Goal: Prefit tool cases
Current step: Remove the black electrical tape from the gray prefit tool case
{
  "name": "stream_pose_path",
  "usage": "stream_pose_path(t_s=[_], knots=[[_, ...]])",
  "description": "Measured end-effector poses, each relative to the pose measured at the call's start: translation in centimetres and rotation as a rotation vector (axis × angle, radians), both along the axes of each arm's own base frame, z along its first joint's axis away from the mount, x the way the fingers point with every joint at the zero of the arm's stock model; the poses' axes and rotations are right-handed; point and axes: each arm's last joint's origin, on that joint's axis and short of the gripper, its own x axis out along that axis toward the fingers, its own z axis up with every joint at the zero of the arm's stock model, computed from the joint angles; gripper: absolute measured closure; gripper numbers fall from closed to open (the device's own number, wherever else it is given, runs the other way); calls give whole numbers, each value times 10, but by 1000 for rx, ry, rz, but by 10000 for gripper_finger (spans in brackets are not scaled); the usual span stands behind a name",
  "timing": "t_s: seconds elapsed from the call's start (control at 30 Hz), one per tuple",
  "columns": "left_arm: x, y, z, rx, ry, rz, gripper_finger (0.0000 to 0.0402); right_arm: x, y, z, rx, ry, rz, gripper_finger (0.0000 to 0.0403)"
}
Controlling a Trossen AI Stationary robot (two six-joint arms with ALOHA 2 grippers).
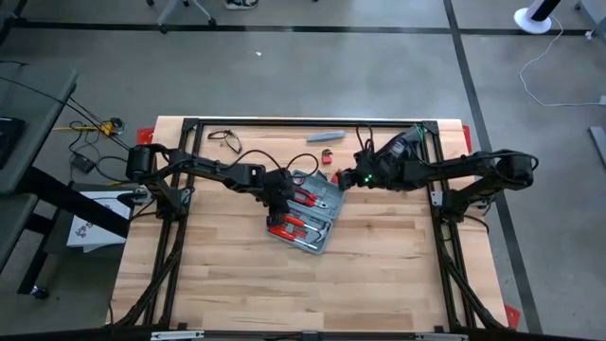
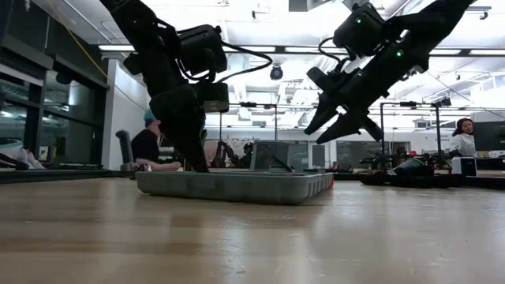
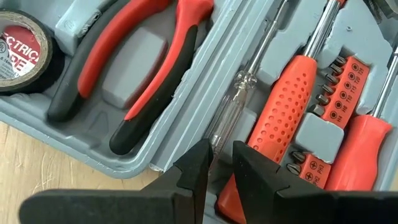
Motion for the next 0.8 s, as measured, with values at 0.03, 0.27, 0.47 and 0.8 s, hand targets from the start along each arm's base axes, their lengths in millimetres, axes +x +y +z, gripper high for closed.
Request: stream_pose_path(t_s=[0.03,0.27,0.47,0.8], knots=[[0,0,0,1,0,-1,334,0,1,0,-6,-2,-4,270],[0,0,0,3,-1,-6,334,2,6,1,-27,-8,-3,270],[0,0,0,3,-2,-7,334,-2,7,-3,-24,46,-8,270],[5,18,9,93,-35,-46,334,10,21,-32,72,84,-21,270]])
